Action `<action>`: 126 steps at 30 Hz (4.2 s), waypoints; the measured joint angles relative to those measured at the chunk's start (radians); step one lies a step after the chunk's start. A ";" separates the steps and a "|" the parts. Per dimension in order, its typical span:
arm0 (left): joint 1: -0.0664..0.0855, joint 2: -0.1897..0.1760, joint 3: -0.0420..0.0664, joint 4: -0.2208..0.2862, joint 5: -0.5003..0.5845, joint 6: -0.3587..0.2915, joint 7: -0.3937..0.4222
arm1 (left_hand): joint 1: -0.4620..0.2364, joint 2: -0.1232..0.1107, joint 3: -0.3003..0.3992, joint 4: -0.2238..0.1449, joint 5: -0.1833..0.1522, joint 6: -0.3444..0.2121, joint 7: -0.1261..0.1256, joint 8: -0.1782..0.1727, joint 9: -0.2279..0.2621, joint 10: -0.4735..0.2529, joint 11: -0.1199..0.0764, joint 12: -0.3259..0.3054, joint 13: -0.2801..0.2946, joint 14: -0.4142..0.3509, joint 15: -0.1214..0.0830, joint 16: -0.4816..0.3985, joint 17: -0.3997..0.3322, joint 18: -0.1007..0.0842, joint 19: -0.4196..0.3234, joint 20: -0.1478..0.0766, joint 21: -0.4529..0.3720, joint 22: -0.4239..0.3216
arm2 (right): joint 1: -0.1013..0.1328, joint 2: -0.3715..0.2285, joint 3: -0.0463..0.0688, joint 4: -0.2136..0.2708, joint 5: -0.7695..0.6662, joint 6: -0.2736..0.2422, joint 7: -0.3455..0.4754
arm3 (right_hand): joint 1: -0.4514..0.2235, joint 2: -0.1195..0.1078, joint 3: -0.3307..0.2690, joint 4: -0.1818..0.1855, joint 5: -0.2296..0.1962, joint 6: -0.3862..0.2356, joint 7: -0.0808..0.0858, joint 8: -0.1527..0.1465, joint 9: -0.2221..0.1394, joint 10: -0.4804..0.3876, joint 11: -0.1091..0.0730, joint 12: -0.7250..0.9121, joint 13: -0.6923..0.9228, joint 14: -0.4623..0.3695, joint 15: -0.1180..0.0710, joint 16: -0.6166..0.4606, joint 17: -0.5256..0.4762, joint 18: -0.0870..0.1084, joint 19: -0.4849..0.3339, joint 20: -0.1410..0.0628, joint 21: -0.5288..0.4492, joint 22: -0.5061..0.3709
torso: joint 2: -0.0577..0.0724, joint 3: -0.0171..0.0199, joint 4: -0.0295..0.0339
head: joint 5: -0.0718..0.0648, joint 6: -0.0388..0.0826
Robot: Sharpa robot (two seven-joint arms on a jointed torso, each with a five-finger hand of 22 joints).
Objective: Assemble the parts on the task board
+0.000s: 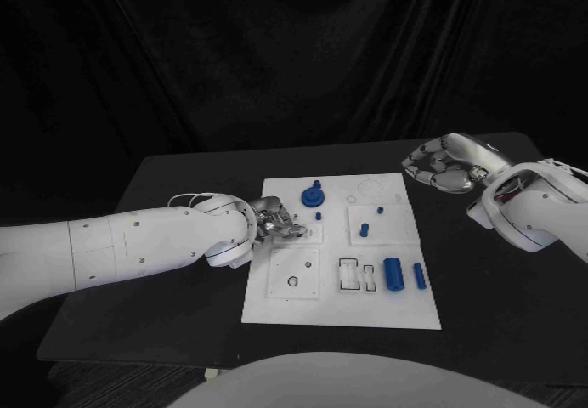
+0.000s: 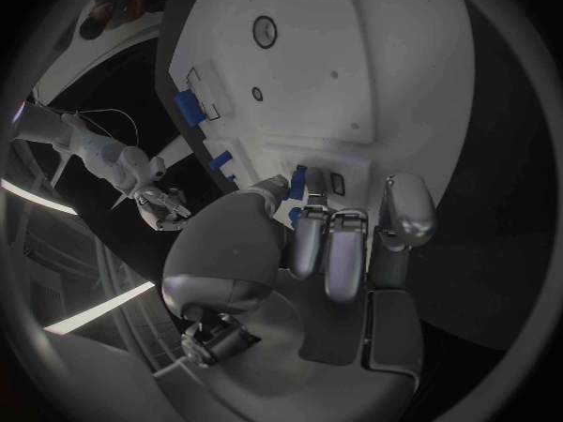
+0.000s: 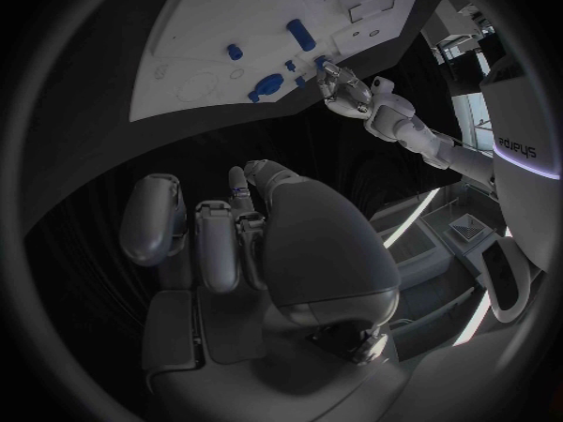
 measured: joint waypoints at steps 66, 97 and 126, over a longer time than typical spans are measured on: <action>0.002 0.014 0.003 -0.025 -0.004 0.059 0.008 | -0.081 0.103 -0.168 0.035 0.038 0.117 -0.027 0.014 -0.020 0.009 -0.016 0.026 0.000 -0.002 -0.005 0.005 0.000 0.000 0.028 -0.015 0.028 0.000 | -0.001 0.000 0.000 0.001 0.000 0.004 0.000 | 0.000 0.000 0.000 0.000 0.000 0.000 0.000 0.000 0.000 0.000 0.000 0.000 -0.001 0.000 0.000 -0.004 0.000 0.000 0.000 0.000 0.000 0.000 | 0.000 -0.0002 -0.0005 | -0.001 0.000; 0.191 0.023 -0.002 -0.220 0.135 0.350 0.069 | 0.114 0.084 -0.262 0.017 -0.077 0.144 -0.048 0.049 0.031 0.009 -0.041 0.109 0.000 0.000 -0.032 0.024 0.000 -0.010 0.102 -0.038 0.111 0.000 | -0.001 -0.004 0.000 -0.003 0.000 0.004 -0.002 | 0.000 0.000 0.003 -0.003 0.004 0.000 0.000 0.000 0.000 0.000 0.000 0.000 -0.001 0.000 0.000 -0.004 0.000 0.000 0.000 0.000 -0.006 0.000 | -0.001 0.0005 -0.0009 | -0.015 0.000; 0.141 0.103 -0.002 -0.368 0.053 0.401 0.042 | 0.020 0.093 -0.335 0.035 -0.144 0.118 -0.032 0.019 0.029 0.008 -0.035 0.107 0.000 0.000 -0.032 0.024 0.000 -0.016 0.106 -0.034 0.119 0.000 | -0.005 -0.006 0.000 -0.003 0.000 0.007 0.000 | 0.000 0.000 0.005 -0.005 0.004 0.000 0.000 0.000 0.000 0.000 0.000 0.000 0.000 0.000 0.000 -0.004 0.000 0.000 0.000 0.000 -0.006 0.000 | 0.002 -0.0020 0.0002 | -0.026 0.000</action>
